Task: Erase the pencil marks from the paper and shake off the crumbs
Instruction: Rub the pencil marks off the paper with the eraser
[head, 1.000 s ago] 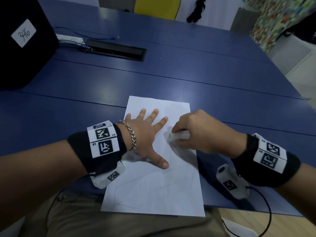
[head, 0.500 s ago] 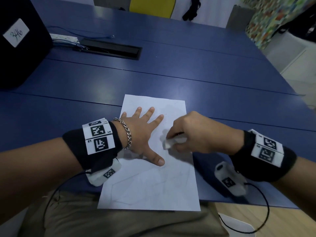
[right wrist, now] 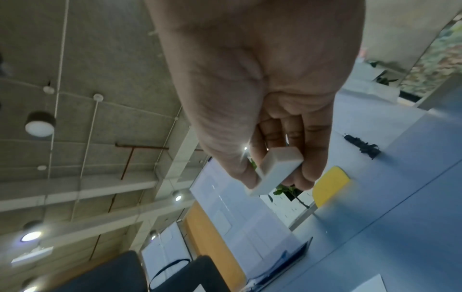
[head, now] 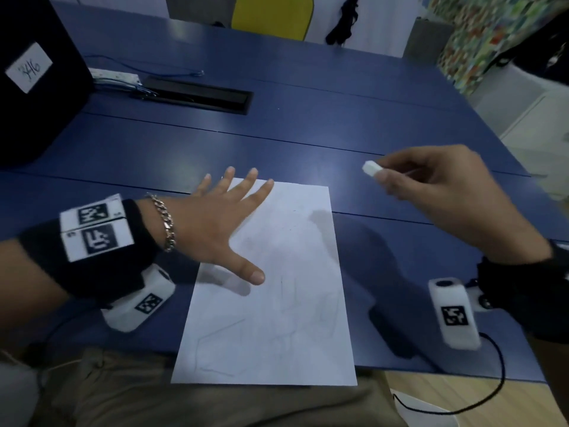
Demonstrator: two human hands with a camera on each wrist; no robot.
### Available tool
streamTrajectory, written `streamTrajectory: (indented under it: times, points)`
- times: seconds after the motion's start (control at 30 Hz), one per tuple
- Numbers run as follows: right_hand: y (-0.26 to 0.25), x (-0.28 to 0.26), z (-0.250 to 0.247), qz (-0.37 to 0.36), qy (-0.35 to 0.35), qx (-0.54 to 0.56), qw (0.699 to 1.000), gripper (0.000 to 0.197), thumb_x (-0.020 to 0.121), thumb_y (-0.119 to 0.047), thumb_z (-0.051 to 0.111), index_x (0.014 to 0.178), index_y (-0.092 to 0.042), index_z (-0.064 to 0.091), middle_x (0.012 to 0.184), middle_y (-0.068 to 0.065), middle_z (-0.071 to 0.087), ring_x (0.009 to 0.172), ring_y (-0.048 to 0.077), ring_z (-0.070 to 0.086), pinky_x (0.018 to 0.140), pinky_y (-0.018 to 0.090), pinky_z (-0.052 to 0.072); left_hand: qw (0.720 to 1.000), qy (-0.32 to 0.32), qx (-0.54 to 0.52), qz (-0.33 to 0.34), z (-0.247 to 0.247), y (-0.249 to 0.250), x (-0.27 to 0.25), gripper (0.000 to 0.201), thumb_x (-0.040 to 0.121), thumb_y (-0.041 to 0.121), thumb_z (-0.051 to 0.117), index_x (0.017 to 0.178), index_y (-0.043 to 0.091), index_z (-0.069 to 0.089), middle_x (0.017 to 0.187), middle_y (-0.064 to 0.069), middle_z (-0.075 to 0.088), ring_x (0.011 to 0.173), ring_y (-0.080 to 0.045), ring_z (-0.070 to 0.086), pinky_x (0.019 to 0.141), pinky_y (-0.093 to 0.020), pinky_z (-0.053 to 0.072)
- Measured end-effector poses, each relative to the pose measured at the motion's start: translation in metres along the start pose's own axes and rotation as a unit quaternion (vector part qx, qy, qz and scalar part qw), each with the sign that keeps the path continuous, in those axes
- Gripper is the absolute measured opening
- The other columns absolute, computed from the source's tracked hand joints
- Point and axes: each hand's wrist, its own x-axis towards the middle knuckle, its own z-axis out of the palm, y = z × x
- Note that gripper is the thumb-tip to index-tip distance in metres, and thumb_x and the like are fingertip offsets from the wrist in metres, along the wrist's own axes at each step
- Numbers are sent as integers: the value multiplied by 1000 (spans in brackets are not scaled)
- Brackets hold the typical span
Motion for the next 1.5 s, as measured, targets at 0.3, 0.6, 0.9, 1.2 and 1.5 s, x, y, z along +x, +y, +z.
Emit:
streamTrajectory:
  times: [0.3, 0.6, 0.9, 1.2, 1.5]
  points:
    - [6, -27, 23, 8, -107, -45, 993, 24, 90, -53, 74, 109, -38, 77, 89, -22, 76, 83, -6, 69, 73, 19, 55, 997, -71, 13, 23, 46, 21, -13, 133, 67, 104, 43, 153, 44, -38, 163, 3, -45, 154, -29, -35, 127, -56, -14]
    - [-13, -27, 91, -170, -289, -174, 926, 28, 97, -44, 64, 121, -32, 71, 114, -11, 71, 101, 8, 64, 85, 29, 54, 997, -63, 30, 15, 46, 25, 2, 140, 62, 104, 50, 154, 43, -37, 161, 5, -48, 152, -32, -37, 127, -61, -8]
    - [-20, -19, 92, -238, -383, -145, 881, 29, 92, -44, 69, 115, -28, 75, 105, -10, 73, 89, 9, 64, 78, 29, 54, 998, -52, 16, 13, 50, 22, 6, 143, 58, 105, 52, 154, 46, -35, 161, 17, -45, 154, -32, -35, 127, -60, -7]
    - [-23, -18, 93, -260, -380, -159, 873, 30, 90, -47, 64, 111, -29, 76, 98, -10, 72, 85, 10, 64, 75, 28, 53, 998, -51, 25, 8, 49, 23, 6, 144, 57, 106, 51, 154, 45, -36, 162, 15, -44, 155, -34, -31, 128, -59, -8]
    - [-23, -7, 98, -260, -335, -210, 881, 28, 87, -44, 61, 103, -25, 74, 92, -5, 70, 82, 16, 63, 74, 35, 54, 998, -52, 22, 8, 49, 25, 5, 144, 56, 105, 52, 154, 46, -36, 162, 16, -44, 155, -33, -31, 128, -60, -6]
